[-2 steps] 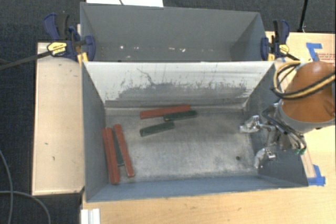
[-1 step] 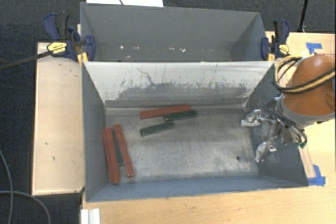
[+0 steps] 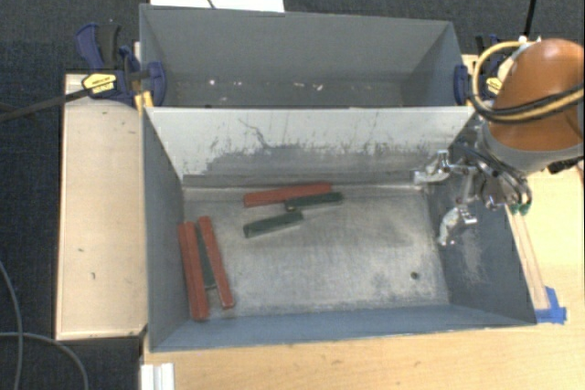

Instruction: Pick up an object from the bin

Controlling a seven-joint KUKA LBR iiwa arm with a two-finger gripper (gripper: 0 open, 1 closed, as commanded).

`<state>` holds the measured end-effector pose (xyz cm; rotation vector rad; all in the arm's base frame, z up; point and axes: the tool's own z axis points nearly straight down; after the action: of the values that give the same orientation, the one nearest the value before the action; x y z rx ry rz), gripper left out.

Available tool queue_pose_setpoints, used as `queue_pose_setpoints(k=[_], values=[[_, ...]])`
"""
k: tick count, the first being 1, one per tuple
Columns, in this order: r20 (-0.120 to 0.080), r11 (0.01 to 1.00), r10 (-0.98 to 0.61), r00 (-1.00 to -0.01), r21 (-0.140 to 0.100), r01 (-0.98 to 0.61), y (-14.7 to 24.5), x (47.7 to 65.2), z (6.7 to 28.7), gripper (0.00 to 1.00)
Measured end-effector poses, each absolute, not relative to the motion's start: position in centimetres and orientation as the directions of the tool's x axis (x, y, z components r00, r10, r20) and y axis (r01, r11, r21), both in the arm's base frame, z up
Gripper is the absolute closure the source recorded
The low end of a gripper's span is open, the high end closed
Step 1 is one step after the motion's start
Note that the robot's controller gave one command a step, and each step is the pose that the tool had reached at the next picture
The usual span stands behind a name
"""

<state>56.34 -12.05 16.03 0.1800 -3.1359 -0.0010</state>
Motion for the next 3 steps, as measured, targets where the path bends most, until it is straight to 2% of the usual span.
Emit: queue_pose_setpoints(k=[1, 2, 3], values=[[0.000, 0.993, -0.116, -0.993, 0.000, -0.116, -13.8, 58.9, 14.2, 1.00], [-0.002, 0.993, -0.118, -0.993, 0.000, -0.118, -13.7, 59.0, 14.4, 1.00], [0.000, 0.991, -0.132, -0.991, 0.000, -0.132, -13.1, 58.9, 13.3, 1.00]])
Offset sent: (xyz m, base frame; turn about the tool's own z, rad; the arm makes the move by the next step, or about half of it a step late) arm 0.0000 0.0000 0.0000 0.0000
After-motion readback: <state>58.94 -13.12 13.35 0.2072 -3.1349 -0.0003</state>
